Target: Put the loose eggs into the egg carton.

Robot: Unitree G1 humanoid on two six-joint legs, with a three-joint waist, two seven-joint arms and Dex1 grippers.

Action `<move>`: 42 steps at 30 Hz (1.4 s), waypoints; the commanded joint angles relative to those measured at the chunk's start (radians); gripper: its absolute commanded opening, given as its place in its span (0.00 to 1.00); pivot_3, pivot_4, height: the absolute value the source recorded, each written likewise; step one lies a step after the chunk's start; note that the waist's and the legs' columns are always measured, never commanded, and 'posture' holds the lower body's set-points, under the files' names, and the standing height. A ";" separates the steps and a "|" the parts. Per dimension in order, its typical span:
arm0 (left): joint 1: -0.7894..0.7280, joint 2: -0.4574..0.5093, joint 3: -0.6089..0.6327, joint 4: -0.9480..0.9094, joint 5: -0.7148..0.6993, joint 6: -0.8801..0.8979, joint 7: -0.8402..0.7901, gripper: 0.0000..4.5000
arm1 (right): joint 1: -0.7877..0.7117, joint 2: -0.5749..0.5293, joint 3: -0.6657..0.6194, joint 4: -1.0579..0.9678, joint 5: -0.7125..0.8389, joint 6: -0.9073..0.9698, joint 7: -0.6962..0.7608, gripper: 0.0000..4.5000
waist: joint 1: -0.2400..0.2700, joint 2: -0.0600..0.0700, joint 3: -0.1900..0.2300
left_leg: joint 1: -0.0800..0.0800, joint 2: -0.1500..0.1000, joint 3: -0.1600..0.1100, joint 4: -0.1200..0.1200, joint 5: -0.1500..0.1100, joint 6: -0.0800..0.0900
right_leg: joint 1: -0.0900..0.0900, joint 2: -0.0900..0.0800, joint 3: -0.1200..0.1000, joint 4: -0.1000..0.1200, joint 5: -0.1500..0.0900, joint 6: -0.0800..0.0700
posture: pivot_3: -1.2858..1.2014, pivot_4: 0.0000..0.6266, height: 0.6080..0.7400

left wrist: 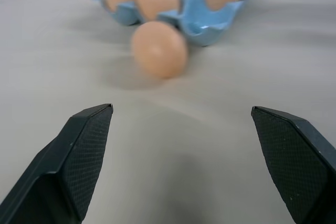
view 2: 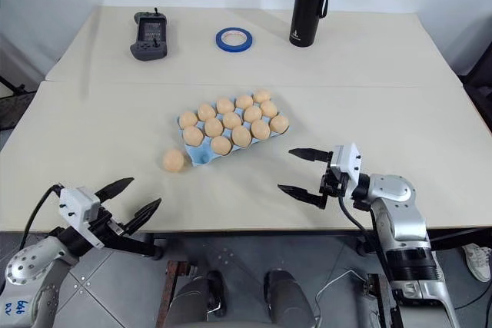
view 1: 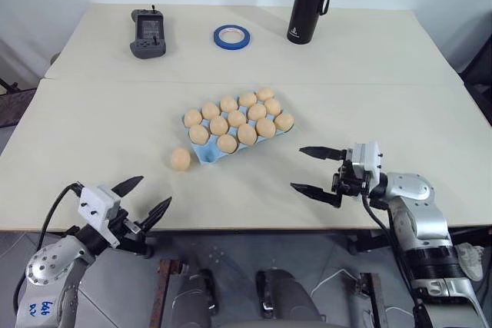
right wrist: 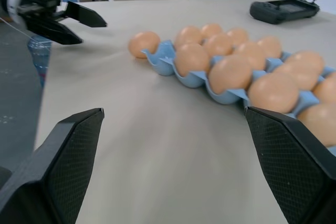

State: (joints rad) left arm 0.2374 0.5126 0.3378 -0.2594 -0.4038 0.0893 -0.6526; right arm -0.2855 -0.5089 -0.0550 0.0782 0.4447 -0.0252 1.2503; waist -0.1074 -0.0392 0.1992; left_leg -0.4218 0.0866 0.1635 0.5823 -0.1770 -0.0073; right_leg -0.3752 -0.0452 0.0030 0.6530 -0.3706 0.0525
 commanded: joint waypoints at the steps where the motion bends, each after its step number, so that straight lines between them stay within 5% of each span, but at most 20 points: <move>1: -0.063 -0.010 -0.027 0.006 0.009 0.013 0.025 1.00 | 0.025 0.002 -0.018 -0.068 0.028 -0.036 -0.006 1.00 | 0.006 0.000 0.000 | 0.000 0.000 0.000 0.000 0.000 0.000 | 0.000 0.000 0.000 0.000 0.000 0.000 | 0.52 0.24 1.00; 13: -0.406 -0.083 -0.204 0.299 0.172 0.008 0.117 1.00 | 0.027 0.010 -0.001 -0.097 0.022 -0.038 -0.059 1.00 | 0.026 0.000 0.000 | -0.001 -0.001 0.000 0.001 0.001 0.001 | 0.000 0.001 0.000 0.001 0.001 0.001 | 0.52 0.24 1.00; 22: -0.439 -0.092 -0.199 0.320 0.159 -0.024 0.078 0.45 | 0.059 0.001 -0.008 -0.121 0.015 -0.027 -0.102 1.00 | 0.028 0.000 0.000 | -0.001 -0.001 0.000 0.006 0.001 0.001 | 0.001 0.001 0.000 0.004 0.001 0.003 | 0.52 0.24 1.00; 26: -0.437 -0.093 -0.199 0.262 0.124 -0.056 0.031 0.32 | 0.064 0.002 -0.006 -0.117 0.012 -0.027 -0.113 1.00 | 0.028 0.000 0.000 | -0.001 0.000 0.000 0.007 0.001 0.001 | 0.001 0.001 0.000 0.005 0.002 0.003 | 0.52 0.24 1.00; 40: -0.589 -0.160 -0.311 0.301 0.154 -0.033 0.018 0.32 | 0.031 0.013 -0.005 -0.068 -0.010 -0.046 -0.142 1.00 | 0.047 0.000 0.000 | -0.001 -0.001 0.000 0.008 0.001 0.002 | 0.001 0.002 0.001 0.006 0.002 0.004 | 0.52 0.24 1.00; 42: -0.601 -0.172 -0.308 0.322 0.142 -0.031 0.017 0.46 | 0.034 0.016 -0.002 -0.073 -0.012 -0.048 -0.147 1.00 | 0.050 0.000 0.000 | -0.001 0.000 0.000 0.009 0.001 0.002 | 0.000 0.002 0.001 0.006 0.002 0.004 | 0.52 0.24 1.00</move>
State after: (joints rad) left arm -0.3456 0.3476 0.0233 0.0650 -0.2571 0.0798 -0.6409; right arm -0.2488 -0.4959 -0.0463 0.0219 0.4254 -0.0544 1.1098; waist -0.0576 -0.0396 0.1991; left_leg -0.4229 0.0864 0.1636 0.5909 -0.1762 -0.0058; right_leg -0.3750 -0.0430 0.0034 0.6586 -0.3687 0.0563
